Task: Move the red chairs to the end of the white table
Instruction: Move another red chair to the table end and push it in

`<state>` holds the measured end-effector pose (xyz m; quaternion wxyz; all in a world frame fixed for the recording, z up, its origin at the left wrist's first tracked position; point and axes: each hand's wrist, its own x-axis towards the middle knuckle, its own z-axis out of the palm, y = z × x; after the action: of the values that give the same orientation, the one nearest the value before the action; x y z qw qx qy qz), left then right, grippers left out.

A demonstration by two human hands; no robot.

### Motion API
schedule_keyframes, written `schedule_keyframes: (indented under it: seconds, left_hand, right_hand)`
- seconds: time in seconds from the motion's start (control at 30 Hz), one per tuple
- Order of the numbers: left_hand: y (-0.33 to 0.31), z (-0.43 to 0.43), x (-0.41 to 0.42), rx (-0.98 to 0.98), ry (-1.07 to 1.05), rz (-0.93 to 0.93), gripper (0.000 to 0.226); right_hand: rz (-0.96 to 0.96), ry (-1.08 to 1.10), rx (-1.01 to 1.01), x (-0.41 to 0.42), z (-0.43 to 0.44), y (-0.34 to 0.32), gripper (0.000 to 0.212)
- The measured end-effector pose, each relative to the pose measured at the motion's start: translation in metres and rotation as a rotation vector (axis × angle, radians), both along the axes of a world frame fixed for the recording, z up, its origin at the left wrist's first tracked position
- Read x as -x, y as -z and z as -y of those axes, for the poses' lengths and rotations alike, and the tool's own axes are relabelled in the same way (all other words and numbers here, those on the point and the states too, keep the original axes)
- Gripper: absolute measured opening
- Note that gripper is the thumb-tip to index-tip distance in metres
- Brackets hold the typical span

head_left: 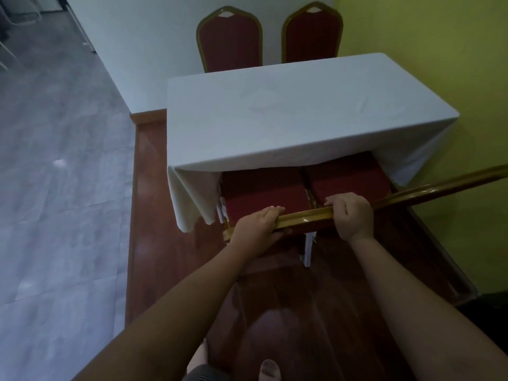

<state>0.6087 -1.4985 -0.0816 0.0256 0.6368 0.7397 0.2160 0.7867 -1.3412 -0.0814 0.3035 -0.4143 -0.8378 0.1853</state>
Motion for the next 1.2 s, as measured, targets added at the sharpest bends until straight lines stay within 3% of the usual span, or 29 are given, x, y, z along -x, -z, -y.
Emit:
schedule_keyframes:
  seconds: [0.23, 0.47, 0.73, 1.0, 1.1, 1.2]
  left_hand:
    - [0.002, 0.009, 0.024, 0.096, 0.260, 0.127, 0.057]
    - [0.010, 0.016, 0.061, 0.221, 0.408, 0.032, 0.060]
    - [0.010, 0.015, 0.066, 0.250, 0.468, 0.127, 0.060]
    - [0.003, 0.007, 0.076, 0.241, 0.489, -0.007, 0.051]
    - [-0.001, -0.003, 0.086, 0.247, 0.516, -0.143, 0.053]
    - [-0.017, -0.021, 0.093, 0.178, 0.465, -0.143, 0.053]
  right_hand:
    - [-0.004, 0.337, 0.193, 0.013, 0.022, -0.001, 0.044]
    - [0.121, 0.451, 0.424, 0.023, 0.042, -0.014, 0.053]
    - [0.054, 0.533, 0.390, 0.046, 0.103, -0.015, 0.051]
    - [0.110, 0.564, 0.424, 0.052, 0.111, -0.022, 0.055]
    - [0.168, 0.573, 0.439, 0.053, 0.112, -0.026, 0.056]
    - [0.235, 0.592, 0.440, 0.055, 0.105, -0.037, 0.055]
